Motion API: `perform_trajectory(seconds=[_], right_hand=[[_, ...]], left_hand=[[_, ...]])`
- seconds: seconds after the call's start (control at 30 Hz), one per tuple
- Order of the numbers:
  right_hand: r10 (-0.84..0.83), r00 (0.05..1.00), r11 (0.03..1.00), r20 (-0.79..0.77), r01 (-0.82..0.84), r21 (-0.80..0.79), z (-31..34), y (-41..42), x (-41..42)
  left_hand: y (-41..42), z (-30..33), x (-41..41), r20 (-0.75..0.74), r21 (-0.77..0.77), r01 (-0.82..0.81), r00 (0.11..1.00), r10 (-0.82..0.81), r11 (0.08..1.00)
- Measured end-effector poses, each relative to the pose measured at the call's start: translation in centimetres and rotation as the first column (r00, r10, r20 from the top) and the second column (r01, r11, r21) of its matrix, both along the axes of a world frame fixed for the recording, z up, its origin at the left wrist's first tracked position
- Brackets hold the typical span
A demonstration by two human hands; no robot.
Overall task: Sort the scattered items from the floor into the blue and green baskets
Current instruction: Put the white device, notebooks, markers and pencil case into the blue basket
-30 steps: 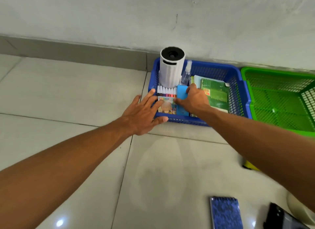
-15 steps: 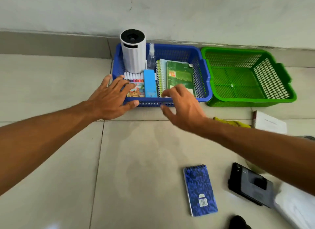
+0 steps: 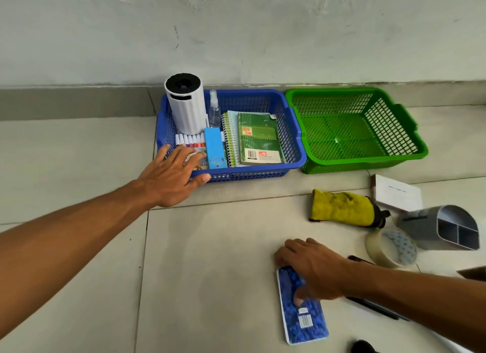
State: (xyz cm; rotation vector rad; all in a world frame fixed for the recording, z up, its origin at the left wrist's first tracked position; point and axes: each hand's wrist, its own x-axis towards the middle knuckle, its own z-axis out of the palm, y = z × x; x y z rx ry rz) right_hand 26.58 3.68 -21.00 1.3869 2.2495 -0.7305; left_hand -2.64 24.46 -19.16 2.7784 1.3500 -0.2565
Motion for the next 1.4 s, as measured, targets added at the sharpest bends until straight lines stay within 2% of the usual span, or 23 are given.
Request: perform_trajectory(seconds=[0.13, 0.27, 0.33, 0.4, 0.47, 0.5, 0.53, 0.57, 0.6, 0.63, 0.7, 0.77, 0.9, 1.03, 1.27, 1.4], right_hand=[[-0.100, 0.995, 0.990, 0.018, 0.102, -0.100, 0.5, 1.3, -0.3], [-0.298, 0.934, 0.944, -0.198, 0.257, -0.209, 2.8, 4.4, -0.6], [-0.466, 0.801, 0.884, -0.375, 0.402, -0.240, 4.6, 6.9, -0.8], [-0.607, 0.547, 0.782, -0.577, 0.540, -0.310, 6.9, 9.6, -1.1], [-0.629, 0.326, 0.709, -0.706, 0.613, -0.348, 9.1, 12.2, -1.3], [-0.592, 0.270, 0.694, -0.759, 0.649, -0.311, 10.2, 13.4, -1.4], [-0.530, 0.274, 0.685, -0.803, 0.696, -0.215, 11.0, 14.6, -1.4], [-0.453, 0.339, 0.668, -0.824, 0.741, -0.063, 11.5, 15.7, -1.5], [-0.376, 0.445, 0.640, -0.813, 0.759, 0.119, 11.7, 16.5, -1.5], [-0.302, 0.568, 0.609, -0.766, 0.733, 0.303, 11.4, 17.3, -1.6], [-0.181, 0.793, 0.546, -0.582, 0.573, 0.611, 10.0, 18.8, -1.7], [-0.153, 0.910, 0.536, -0.386, 0.404, 0.741, 7.8, 20.3, -1.6], [-0.233, 0.970, 0.654, -0.076, 0.214, 0.725, 4.2, 22.3, -1.7], [-0.315, 0.944, 0.775, 0.094, 0.199, 0.600, 2.5, 22.5, -2.4], [-0.390, 0.917, 0.784, -0.086, 0.380, 0.491, 2.1, 22.1, -1.0], [-0.415, 0.873, 0.667, -0.257, 0.483, 0.568, 2.2, 20.6, 0.6]], left_hand=[[0.0, 0.2, 0.0, -0.009, -0.036, -0.006, 1.000, 0.005, 0.999], [-0.1, 0.3, -0.2, -0.038, -0.035, 0.015, 0.999, -0.016, 0.999], [-0.3, 0.4, -0.2, -0.028, -0.052, 0.007, 1.000, -0.009, 0.999], [-0.4, 0.5, -0.2, -0.008, -0.074, -0.003, 1.000, 0.002, 0.997], [-0.2, 0.4, -0.2, 0.006, -0.061, -0.003, 1.000, 0.003, 0.998], [-0.1, 0.3, -0.2, 0.013, -0.060, -0.003, 1.000, 0.004, 0.998], [-0.1, 0.2, -0.1, 0.021, -0.067, -0.006, 1.000, 0.007, 0.998], [0.0, 0.2, -0.2, 0.033, -0.076, -0.010, 0.999, 0.012, 0.997], [0.0, 0.2, -0.1, 0.046, -0.084, -0.011, 0.999, 0.015, 0.996], [0.0, 0.2, -0.2, 0.058, -0.088, -0.012, 0.998, 0.018, 0.996], [-0.2, 0.1, -0.2, 0.074, -0.087, -0.016, 0.997, 0.023, 0.996], [-0.2, -0.2, -0.3, 0.088, -0.076, -0.027, 0.996, 0.034, 0.997], [-0.3, -0.7, -0.5, 0.101, -0.049, -0.053, 0.993, 0.057, 0.997], [-0.5, -0.7, -0.3, 0.107, -0.052, -0.063, 0.992, 0.068, 0.997], [-0.9, 0.9, -0.1, 0.060, -0.188, -0.105, 0.991, 0.118, 0.977], [-0.3, 2.8, 1.6, 0.071, -0.049, -0.082, 0.994, 0.085, 0.995]])
